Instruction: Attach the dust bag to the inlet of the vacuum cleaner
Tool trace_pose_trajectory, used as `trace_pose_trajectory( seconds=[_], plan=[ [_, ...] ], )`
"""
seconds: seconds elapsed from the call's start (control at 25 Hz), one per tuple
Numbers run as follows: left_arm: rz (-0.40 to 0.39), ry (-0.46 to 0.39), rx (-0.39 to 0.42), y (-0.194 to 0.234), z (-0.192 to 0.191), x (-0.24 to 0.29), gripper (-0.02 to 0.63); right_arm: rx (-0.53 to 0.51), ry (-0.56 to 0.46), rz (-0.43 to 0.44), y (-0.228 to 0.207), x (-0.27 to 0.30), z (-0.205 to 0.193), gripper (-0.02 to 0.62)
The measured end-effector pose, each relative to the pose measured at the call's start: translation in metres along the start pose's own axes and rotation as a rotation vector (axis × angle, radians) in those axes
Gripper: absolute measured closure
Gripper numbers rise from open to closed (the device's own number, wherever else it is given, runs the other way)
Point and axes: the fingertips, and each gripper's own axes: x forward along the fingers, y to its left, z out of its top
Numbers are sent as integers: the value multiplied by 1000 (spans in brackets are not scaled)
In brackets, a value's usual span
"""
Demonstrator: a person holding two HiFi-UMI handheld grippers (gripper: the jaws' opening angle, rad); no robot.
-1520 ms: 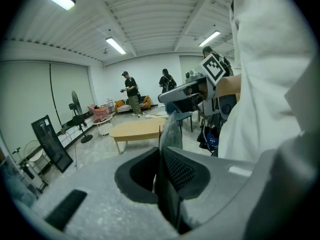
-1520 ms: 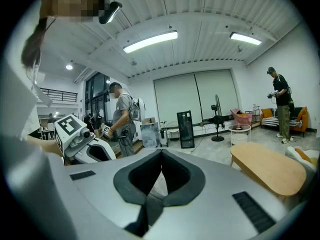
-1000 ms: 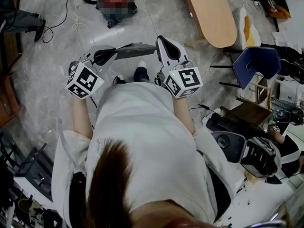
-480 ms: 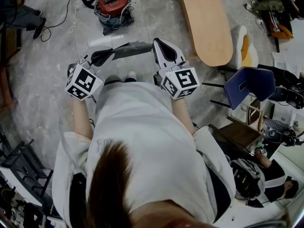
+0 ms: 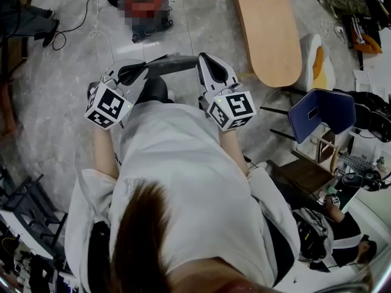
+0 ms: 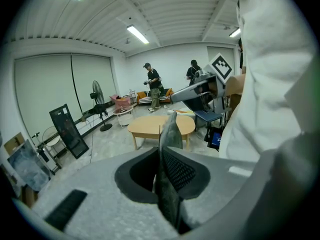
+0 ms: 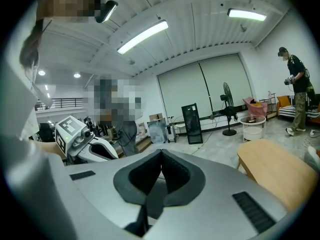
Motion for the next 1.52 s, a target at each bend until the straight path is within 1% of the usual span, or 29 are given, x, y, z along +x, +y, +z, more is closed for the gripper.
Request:
trace_pose_trajectory(
  seconds=[0.2,0.36,0.68,0.84,0.96,1.08,1.32,1.52],
  plan=[
    [-24,-4,-12,21,1,18,566,10,16,-23,-22,20,4,594],
    [-46,3,-18,56,-3,34,566,15,25,-31,-38,59,19,594],
    [-35,-8,-23,135,-3,53,566,-22,20,-17,-54,139,57,594],
    [-29,-12,-26,169,-9,51,566,-25,16,-23,-57,169,67,594],
    [-25,-5,-12,190,-12,52,566,-20,11,-32,-61,184,71,594],
    [-20,7,-11,203,-16,53,566,-13,13,-35,-64,194,73,594],
    [0,23,-40,221,-23,56,566,-6,22,-28,-76,212,76,594],
    [9,46,-64,230,-20,68,566,-3,32,0,-95,228,81,594]
  ],
)
